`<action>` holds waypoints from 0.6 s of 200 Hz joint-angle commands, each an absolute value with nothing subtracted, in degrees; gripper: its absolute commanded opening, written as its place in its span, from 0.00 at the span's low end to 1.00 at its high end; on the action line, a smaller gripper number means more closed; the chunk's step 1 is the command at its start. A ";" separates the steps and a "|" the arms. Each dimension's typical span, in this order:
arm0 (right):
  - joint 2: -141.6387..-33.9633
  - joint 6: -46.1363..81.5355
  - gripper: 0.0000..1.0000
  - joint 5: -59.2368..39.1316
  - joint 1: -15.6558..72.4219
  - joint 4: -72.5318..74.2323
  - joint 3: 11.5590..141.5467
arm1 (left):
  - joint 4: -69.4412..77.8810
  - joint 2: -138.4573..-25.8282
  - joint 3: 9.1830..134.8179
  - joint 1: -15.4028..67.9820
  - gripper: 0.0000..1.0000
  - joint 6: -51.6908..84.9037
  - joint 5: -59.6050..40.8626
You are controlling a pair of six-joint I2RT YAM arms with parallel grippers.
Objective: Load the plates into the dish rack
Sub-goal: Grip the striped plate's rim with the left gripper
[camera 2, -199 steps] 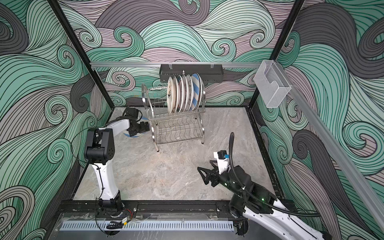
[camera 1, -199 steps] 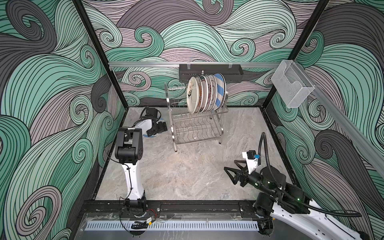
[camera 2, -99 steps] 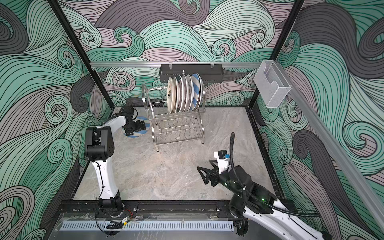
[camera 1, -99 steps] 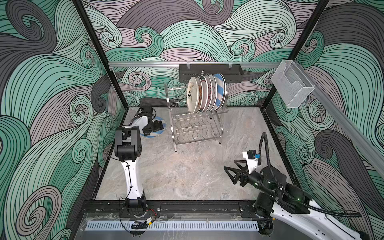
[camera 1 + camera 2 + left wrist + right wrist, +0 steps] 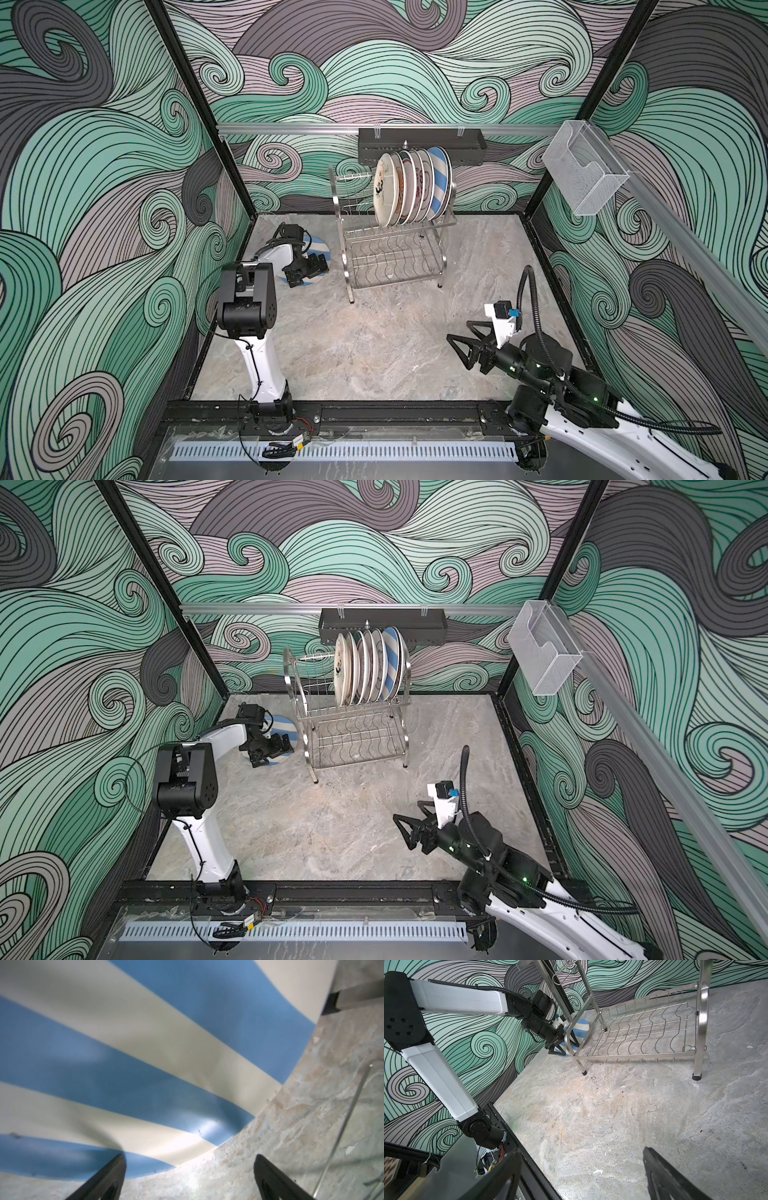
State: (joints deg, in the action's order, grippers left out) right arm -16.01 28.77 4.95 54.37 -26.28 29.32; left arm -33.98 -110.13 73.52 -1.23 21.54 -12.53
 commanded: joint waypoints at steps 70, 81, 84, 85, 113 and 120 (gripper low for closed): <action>-15.31 29.51 0.91 2.48 54.14 -26.26 29.75 | -30.53 -92.29 42.63 7.28 0.99 31.47 -18.46; -15.20 29.66 0.91 2.54 54.14 -26.51 29.56 | -30.22 -89.80 40.50 9.27 0.99 33.04 -18.30; -15.12 29.73 0.91 2.62 54.14 -26.59 29.51 | -30.07 -89.17 39.90 9.61 0.99 33.46 -18.39; -15.07 29.72 0.91 2.59 54.14 -26.61 29.48 | -30.02 -88.93 39.73 9.81 0.98 33.56 -18.38; -15.01 29.93 0.91 2.53 54.15 -27.93 29.55 | -29.09 -83.33 34.24 13.45 0.99 37.14 -19.34; -14.95 29.97 0.91 2.63 54.14 -28.26 29.47 | -28.78 -81.95 32.53 14.76 0.98 38.27 -19.25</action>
State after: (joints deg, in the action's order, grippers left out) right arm -15.59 29.30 2.98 54.35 -27.16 29.32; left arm -22.06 -82.48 39.92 11.81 32.08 -17.91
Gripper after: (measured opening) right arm 0.909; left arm 0.985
